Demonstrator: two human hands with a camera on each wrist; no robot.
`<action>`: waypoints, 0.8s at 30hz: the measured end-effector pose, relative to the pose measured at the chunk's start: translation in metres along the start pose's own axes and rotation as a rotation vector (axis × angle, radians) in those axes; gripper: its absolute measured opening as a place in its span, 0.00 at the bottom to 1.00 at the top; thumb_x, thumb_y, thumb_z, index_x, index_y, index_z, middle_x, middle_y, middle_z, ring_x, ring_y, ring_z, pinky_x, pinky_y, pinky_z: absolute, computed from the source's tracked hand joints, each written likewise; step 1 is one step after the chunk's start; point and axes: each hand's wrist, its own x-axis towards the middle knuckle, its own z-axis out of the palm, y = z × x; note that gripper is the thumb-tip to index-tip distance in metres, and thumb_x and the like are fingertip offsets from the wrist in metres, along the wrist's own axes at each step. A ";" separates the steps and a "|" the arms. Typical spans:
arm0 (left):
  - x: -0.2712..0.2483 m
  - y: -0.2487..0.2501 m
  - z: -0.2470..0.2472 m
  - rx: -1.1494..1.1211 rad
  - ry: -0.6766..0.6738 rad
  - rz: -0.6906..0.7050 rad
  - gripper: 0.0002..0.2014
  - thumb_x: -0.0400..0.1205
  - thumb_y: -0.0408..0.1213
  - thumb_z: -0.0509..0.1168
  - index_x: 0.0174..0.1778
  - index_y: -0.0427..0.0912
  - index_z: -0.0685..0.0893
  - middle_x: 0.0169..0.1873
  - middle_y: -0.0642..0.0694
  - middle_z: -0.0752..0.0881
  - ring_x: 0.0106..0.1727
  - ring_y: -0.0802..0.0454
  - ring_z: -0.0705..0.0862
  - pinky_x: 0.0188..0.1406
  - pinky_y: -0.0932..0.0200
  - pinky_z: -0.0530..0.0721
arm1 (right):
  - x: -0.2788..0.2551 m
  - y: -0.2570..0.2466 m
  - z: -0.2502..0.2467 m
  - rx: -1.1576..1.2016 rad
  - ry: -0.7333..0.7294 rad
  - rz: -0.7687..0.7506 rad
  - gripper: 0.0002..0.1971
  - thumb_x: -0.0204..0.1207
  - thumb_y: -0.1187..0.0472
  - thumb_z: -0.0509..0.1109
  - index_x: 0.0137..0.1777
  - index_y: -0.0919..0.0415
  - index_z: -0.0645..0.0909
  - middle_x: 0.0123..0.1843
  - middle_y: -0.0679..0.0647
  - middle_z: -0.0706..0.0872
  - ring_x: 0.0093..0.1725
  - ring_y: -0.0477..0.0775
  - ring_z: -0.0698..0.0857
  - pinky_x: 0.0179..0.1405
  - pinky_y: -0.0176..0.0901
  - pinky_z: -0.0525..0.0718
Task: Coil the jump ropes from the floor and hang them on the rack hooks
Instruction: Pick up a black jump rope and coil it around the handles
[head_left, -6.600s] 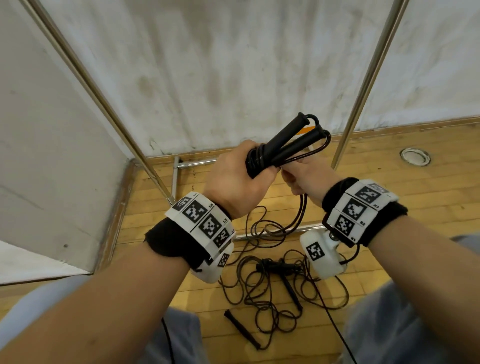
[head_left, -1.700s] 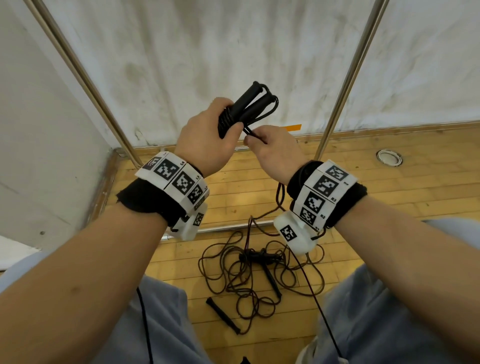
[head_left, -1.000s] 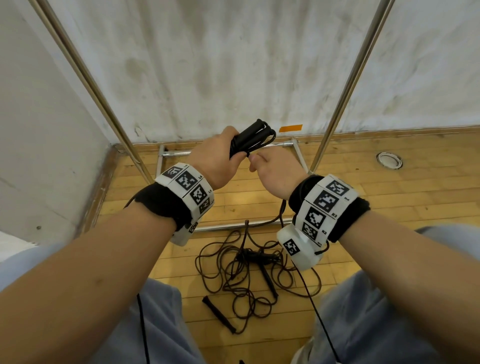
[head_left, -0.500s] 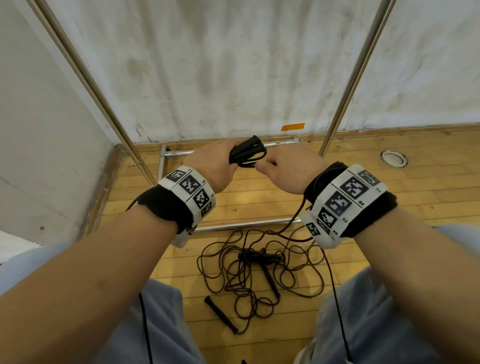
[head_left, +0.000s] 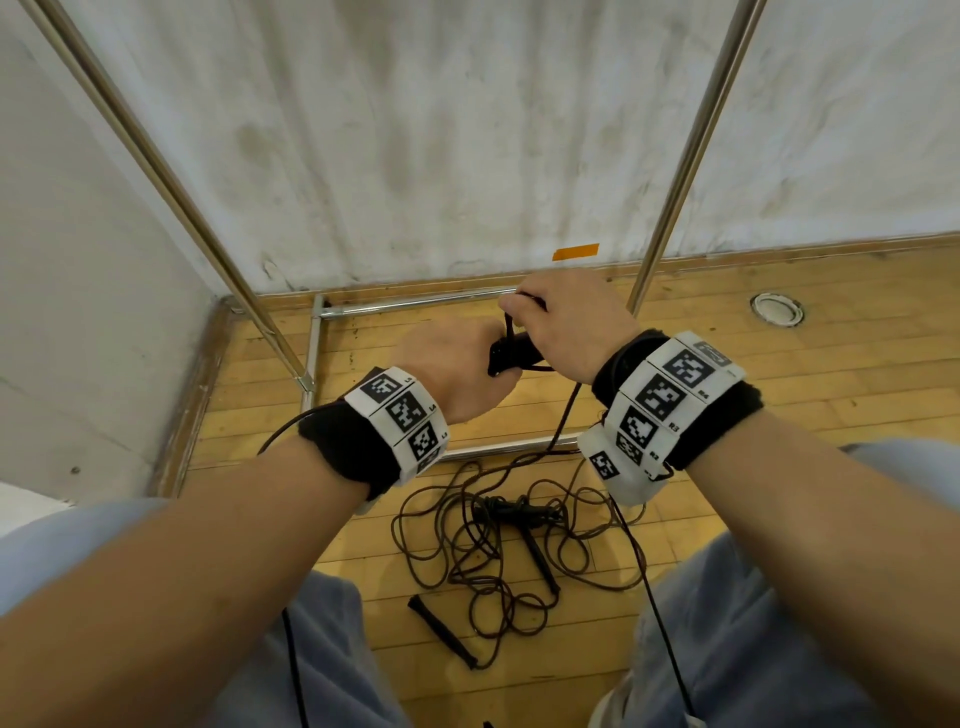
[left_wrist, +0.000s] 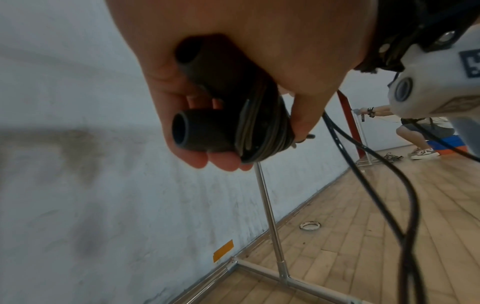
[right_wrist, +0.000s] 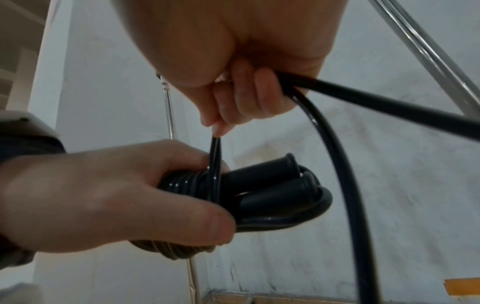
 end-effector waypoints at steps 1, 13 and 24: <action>-0.001 0.001 -0.001 -0.007 -0.002 0.009 0.10 0.79 0.57 0.56 0.43 0.55 0.75 0.26 0.56 0.79 0.26 0.58 0.76 0.20 0.62 0.65 | 0.000 0.000 0.000 0.001 0.013 0.001 0.18 0.83 0.50 0.58 0.33 0.55 0.75 0.27 0.45 0.72 0.28 0.43 0.71 0.26 0.32 0.60; -0.014 0.005 -0.015 -0.137 -0.015 0.120 0.08 0.76 0.54 0.60 0.38 0.55 0.74 0.24 0.55 0.78 0.26 0.59 0.76 0.22 0.62 0.64 | 0.013 0.020 -0.016 0.215 -0.002 0.220 0.27 0.68 0.36 0.71 0.28 0.63 0.79 0.23 0.51 0.67 0.23 0.51 0.66 0.24 0.42 0.66; -0.019 0.004 -0.043 -0.766 0.132 0.042 0.05 0.73 0.48 0.64 0.42 0.58 0.83 0.32 0.49 0.87 0.33 0.52 0.85 0.35 0.50 0.87 | 0.010 0.023 -0.012 0.676 -0.195 0.300 0.08 0.81 0.65 0.63 0.41 0.61 0.81 0.24 0.50 0.79 0.25 0.49 0.74 0.25 0.37 0.73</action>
